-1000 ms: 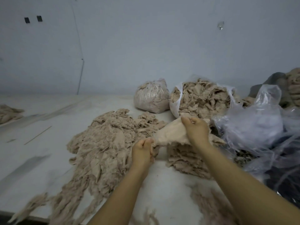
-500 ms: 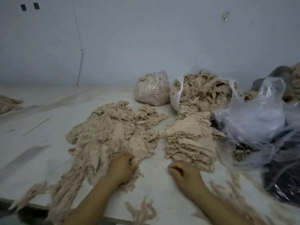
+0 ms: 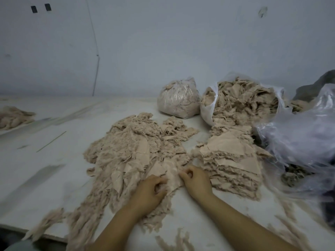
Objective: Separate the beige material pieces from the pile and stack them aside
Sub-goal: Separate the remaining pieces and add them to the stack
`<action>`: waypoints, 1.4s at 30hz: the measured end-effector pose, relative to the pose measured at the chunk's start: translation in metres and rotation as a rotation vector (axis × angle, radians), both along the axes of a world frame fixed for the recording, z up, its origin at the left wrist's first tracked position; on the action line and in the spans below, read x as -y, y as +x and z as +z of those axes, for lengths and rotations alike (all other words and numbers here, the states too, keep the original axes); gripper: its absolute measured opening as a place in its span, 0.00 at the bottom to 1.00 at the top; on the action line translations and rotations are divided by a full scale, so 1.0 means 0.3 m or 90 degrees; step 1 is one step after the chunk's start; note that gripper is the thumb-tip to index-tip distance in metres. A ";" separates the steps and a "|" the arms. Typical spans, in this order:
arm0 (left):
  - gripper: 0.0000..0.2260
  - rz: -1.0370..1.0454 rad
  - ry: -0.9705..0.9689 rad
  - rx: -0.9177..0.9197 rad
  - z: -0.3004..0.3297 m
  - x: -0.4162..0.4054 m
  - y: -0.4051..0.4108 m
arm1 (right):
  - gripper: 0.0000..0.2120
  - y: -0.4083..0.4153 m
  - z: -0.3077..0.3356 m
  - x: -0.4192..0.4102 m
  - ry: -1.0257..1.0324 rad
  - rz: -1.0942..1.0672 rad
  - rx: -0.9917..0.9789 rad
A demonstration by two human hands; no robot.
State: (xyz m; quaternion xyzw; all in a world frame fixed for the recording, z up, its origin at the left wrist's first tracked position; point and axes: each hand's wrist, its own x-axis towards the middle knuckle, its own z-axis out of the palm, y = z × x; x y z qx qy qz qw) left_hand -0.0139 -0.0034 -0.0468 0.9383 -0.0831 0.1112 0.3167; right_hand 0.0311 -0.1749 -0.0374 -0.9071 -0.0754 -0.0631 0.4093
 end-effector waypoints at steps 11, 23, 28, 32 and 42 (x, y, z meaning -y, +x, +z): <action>0.45 -0.028 -0.042 -0.083 -0.011 0.083 0.070 | 0.11 0.010 -0.041 -0.002 -0.057 0.025 0.070; 0.21 -0.084 0.096 0.107 -0.069 0.081 0.079 | 0.30 0.002 -0.035 0.015 0.360 0.001 -0.183; 0.25 0.021 0.180 0.052 -0.079 0.092 0.100 | 0.20 -0.020 -0.040 -0.014 0.588 -0.013 -0.113; 0.19 0.068 0.152 0.060 -0.057 0.096 0.110 | 0.11 -0.016 0.010 0.050 0.749 -0.021 -0.112; 0.10 -0.036 -0.486 -0.123 0.118 0.190 0.023 | 0.08 -0.069 0.015 0.027 0.665 0.130 -0.155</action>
